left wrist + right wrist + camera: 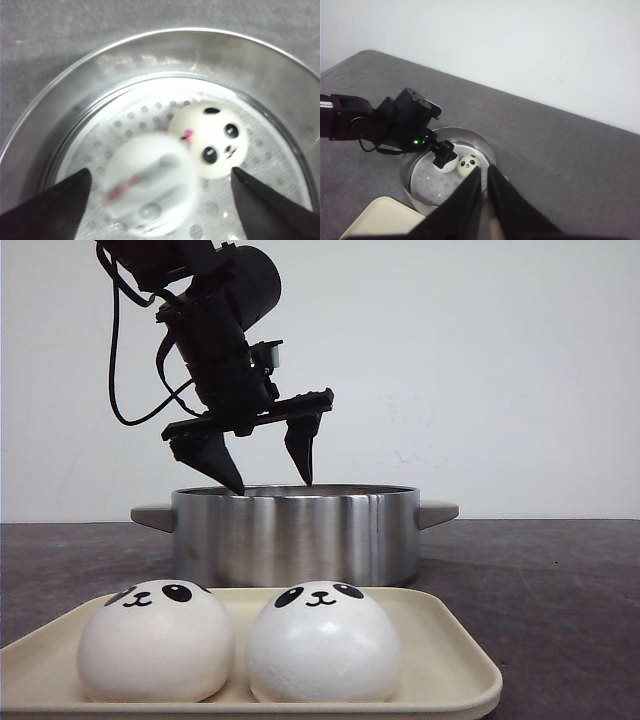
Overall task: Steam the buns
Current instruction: 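Lift the bun with the left gripper, lower into the pot, release, then withdraw the left gripper and move the right gripper over the tray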
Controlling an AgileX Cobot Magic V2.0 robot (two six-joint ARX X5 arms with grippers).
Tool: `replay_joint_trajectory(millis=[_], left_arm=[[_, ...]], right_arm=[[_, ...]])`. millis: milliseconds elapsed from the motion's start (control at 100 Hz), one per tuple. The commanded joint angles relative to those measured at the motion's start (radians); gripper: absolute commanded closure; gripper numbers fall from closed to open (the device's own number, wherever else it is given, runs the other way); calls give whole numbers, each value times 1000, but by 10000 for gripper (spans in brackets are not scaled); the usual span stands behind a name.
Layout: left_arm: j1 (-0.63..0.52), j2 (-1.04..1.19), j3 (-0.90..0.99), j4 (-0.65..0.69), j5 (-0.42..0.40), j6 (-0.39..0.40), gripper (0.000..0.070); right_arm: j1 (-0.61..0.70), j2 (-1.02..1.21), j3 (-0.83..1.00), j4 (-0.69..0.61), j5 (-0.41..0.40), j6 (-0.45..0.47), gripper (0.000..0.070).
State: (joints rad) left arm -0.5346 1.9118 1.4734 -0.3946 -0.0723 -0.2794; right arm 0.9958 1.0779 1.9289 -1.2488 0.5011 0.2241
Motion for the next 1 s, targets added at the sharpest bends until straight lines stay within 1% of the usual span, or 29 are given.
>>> replay_joint_trajectory(millis=[0, 150, 260, 430, 480, 540, 690, 760, 830, 910, 930, 950, 990], left_arm=[[-2, 24, 20, -3, 1, 9, 138], [-2, 6, 50, -82, 1, 10, 143], [-2, -59, 56, -87, 1, 10, 143], [-14, -228, 56, -110, 1, 10, 143], [-19, -285, 56, -130, 1, 11, 144], [-29, -354, 56, -156, 2, 12, 144], [-60, -523, 56, -235, 2, 29, 144], [-80, -601, 56, -277, 2, 28, 144], [-97, -665, 56, -311, 1, 28, 144], [-115, -736, 56, -343, 1, 28, 144], [-119, -754, 56, -349, 1, 28, 144], [-122, -770, 56, -354, 1, 27, 144], [-128, -802, 56, -365, 1, 27, 144]], right_arm=[[13, 13, 21, 7, 5, 1, 687], [13, 26, 17, 3, 6, -3, 687], [10, 45, -21, 0, 24, -4, 687], [-19, 69, -185, 30, 18, -3, 687], [-32, 74, -264, 60, 1, 9, 687], [-43, 78, -361, 117, -46, 36, 687], [-57, 85, -612, 320, -223, 126, 687], [-57, 95, -713, 405, -277, 166, 687], [-55, 121, -790, 465, -332, 224, 687], [-55, 164, -848, 504, -421, 289, 681], [-55, 179, -857, 510, -444, 299, 667], [-55, 194, -864, 513, -468, 307, 633], [-55, 223, -870, 513, -502, 321, 526]])
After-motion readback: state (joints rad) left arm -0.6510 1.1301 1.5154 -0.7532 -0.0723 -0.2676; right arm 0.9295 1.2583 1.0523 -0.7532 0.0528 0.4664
